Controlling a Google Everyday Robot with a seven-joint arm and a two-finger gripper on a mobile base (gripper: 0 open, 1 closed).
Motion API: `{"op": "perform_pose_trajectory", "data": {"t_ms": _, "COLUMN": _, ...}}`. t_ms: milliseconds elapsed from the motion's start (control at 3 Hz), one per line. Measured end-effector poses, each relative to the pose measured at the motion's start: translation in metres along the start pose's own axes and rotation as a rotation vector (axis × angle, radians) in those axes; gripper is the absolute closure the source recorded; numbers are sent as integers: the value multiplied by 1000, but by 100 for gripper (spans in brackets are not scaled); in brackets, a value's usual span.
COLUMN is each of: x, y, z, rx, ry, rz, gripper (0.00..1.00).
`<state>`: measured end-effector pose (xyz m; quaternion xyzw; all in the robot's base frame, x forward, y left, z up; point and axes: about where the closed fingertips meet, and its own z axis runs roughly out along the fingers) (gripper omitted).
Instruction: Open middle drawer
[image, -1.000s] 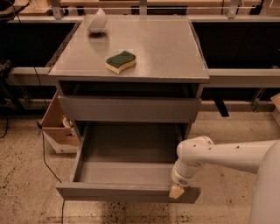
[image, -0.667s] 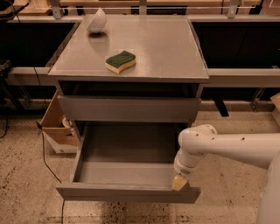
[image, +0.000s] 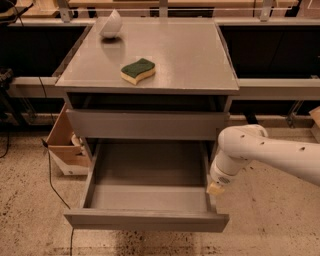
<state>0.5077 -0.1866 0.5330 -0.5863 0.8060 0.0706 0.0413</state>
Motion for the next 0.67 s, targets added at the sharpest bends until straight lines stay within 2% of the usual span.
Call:
{"op": "perform_pose_trajectory", "data": {"t_ms": 333, "x": 21, "y": -17, "z": -44, "rx": 68, "ry": -89, "rz": 26, "gripper": 100}}
{"op": "perform_pose_trajectory", "data": {"t_ms": 667, "x": 56, "y": -32, "z": -87, "rx": 138, "ry": -183, "rz": 103, "gripper": 82}}
